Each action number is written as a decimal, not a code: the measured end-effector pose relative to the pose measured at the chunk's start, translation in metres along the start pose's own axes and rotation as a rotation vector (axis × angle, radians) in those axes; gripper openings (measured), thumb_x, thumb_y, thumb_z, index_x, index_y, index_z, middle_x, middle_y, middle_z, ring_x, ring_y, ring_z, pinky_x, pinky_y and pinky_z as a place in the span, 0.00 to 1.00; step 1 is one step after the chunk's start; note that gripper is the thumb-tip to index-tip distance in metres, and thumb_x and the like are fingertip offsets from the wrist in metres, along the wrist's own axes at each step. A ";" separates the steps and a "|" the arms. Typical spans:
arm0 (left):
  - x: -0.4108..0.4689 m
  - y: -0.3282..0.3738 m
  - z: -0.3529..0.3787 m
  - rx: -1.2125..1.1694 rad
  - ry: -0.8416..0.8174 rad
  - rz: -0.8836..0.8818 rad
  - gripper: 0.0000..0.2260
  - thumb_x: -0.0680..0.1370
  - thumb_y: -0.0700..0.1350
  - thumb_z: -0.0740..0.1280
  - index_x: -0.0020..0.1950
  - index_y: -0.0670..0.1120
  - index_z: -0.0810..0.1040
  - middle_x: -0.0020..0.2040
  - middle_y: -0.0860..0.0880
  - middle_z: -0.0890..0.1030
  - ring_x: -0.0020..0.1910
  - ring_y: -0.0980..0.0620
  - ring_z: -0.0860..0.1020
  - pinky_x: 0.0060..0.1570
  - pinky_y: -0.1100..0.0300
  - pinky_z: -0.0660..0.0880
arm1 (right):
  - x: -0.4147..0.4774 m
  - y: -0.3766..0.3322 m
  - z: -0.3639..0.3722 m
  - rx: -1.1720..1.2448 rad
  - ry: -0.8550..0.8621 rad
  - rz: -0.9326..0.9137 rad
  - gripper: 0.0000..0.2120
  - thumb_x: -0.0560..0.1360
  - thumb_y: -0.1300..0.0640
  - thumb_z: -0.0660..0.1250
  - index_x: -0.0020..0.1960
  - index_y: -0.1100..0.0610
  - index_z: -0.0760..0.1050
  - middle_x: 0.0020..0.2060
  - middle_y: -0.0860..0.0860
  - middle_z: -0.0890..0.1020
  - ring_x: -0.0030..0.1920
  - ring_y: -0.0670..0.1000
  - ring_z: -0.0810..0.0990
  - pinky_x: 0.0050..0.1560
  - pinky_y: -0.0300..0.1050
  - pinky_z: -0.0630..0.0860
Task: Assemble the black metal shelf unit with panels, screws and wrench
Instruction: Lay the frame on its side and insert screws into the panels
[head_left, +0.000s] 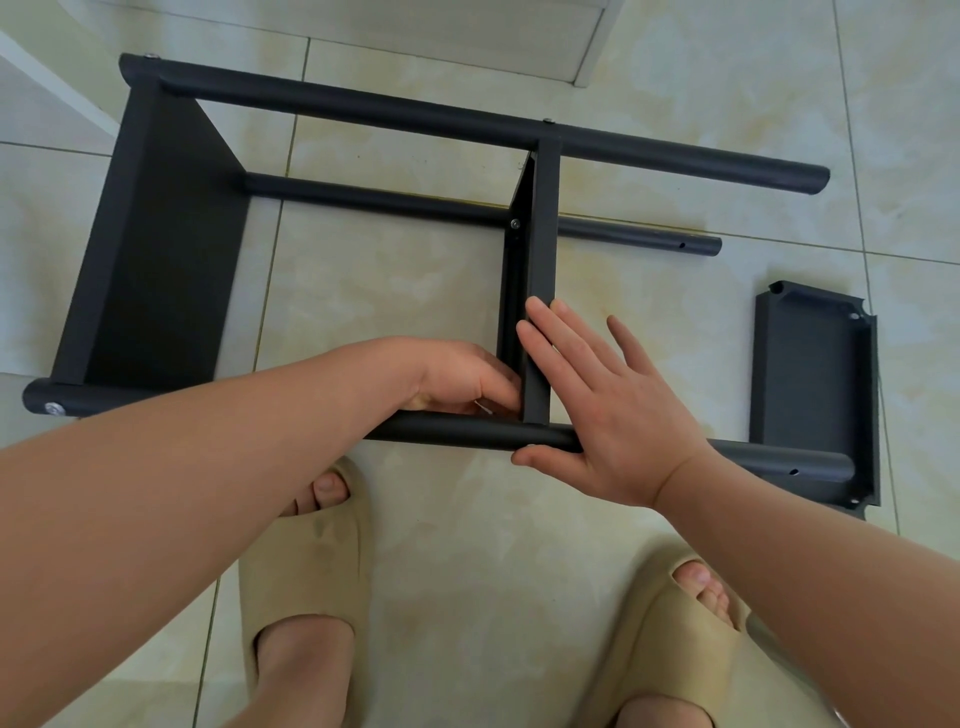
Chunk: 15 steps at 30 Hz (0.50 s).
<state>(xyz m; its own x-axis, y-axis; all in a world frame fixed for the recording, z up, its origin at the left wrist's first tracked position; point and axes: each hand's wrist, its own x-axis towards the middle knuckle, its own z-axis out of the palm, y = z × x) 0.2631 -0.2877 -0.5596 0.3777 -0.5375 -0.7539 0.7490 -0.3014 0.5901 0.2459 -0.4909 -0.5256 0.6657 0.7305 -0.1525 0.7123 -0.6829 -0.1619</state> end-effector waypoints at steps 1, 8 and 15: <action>0.000 0.000 0.000 0.002 0.010 0.010 0.04 0.78 0.36 0.67 0.47 0.41 0.81 0.38 0.44 0.82 0.38 0.49 0.80 0.47 0.55 0.77 | 0.000 0.000 0.000 0.001 0.003 -0.001 0.47 0.76 0.25 0.51 0.83 0.57 0.51 0.83 0.51 0.50 0.82 0.53 0.49 0.76 0.68 0.58; -0.001 -0.001 -0.002 -0.177 -0.035 0.041 0.09 0.78 0.30 0.61 0.48 0.41 0.78 0.41 0.43 0.81 0.38 0.49 0.81 0.42 0.58 0.79 | 0.000 0.000 0.000 -0.004 0.005 -0.001 0.47 0.76 0.25 0.51 0.83 0.57 0.52 0.82 0.51 0.50 0.82 0.53 0.49 0.76 0.68 0.58; -0.002 0.000 0.001 0.040 0.038 0.014 0.03 0.76 0.36 0.67 0.46 0.40 0.80 0.36 0.44 0.80 0.36 0.48 0.78 0.42 0.56 0.75 | 0.000 0.000 0.000 -0.007 0.007 -0.002 0.47 0.76 0.25 0.50 0.83 0.57 0.52 0.82 0.51 0.50 0.82 0.53 0.49 0.76 0.68 0.58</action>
<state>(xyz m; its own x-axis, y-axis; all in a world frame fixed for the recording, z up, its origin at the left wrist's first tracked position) 0.2619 -0.2874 -0.5573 0.4084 -0.5119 -0.7557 0.7215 -0.3261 0.6108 0.2456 -0.4908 -0.5260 0.6657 0.7318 -0.1458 0.7151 -0.6815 -0.1556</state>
